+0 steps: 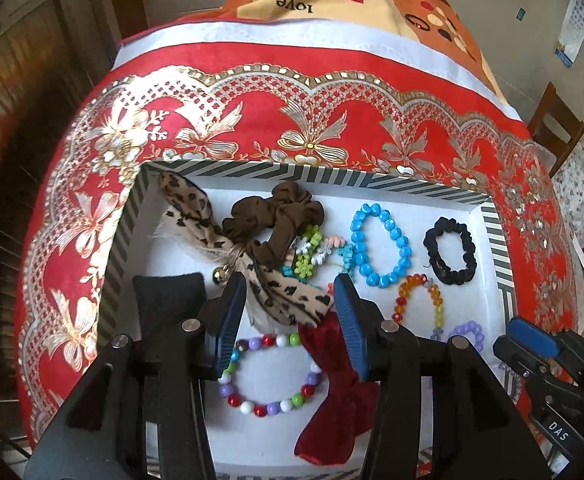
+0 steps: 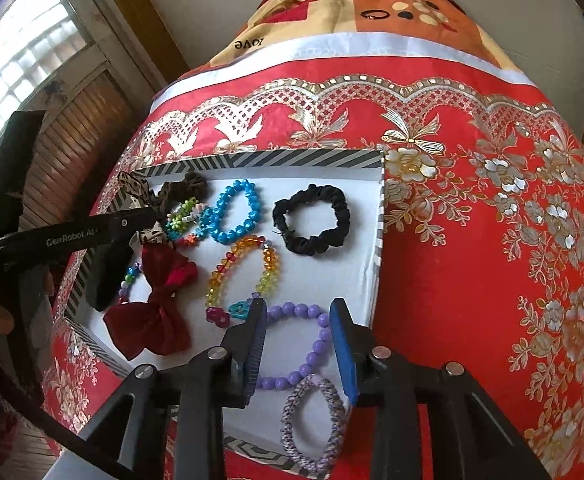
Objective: Organize jewelry
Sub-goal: 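Raise both grippers out of the tray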
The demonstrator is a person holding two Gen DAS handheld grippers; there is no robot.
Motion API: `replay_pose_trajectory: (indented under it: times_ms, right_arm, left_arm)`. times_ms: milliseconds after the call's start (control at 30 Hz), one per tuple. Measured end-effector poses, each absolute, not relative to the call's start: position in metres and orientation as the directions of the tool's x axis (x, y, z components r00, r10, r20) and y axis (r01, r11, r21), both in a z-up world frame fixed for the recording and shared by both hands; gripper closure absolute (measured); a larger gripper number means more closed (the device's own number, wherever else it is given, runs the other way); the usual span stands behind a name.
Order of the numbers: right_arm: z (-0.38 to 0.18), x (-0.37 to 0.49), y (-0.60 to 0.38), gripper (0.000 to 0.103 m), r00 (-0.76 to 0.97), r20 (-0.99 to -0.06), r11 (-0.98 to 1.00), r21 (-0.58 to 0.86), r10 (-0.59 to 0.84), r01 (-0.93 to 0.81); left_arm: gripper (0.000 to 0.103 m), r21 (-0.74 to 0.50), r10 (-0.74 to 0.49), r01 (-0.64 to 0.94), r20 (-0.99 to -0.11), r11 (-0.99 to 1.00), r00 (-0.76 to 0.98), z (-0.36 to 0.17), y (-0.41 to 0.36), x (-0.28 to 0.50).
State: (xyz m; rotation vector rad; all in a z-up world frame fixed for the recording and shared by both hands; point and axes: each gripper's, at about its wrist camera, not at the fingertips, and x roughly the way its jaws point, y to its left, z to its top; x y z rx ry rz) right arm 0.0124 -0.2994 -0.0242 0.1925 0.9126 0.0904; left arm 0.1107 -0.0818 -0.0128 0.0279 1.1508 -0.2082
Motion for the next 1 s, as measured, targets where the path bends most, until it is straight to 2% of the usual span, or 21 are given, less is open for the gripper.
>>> replay_pose_trajectory:
  times_ms: [267,733,1000]
  right_arm:
    - [-0.022,0.007,-0.286,0.066,0.613,-0.779,0.985,0.171,0.133,0.004]
    - [-0.018,-0.011,-0.268,0.062,0.630,-0.774,0.992,0.115,0.056,0.054]
    - [-0.004,-0.033,-0.259,0.061,0.669,-0.742,0.989,0.126,0.040,0.080]
  left_arm:
    - [0.058,-0.079,-0.140,0.164,-0.901,0.983,0.410,-0.005,-0.076,0.093]
    - [0.058,-0.053,-0.116,0.147,-0.878,0.988,0.464,0.012,-0.074,0.049]
    - [0.058,-0.030,-0.090,0.127,-0.860,0.992,0.502,0.027,-0.070,0.015]
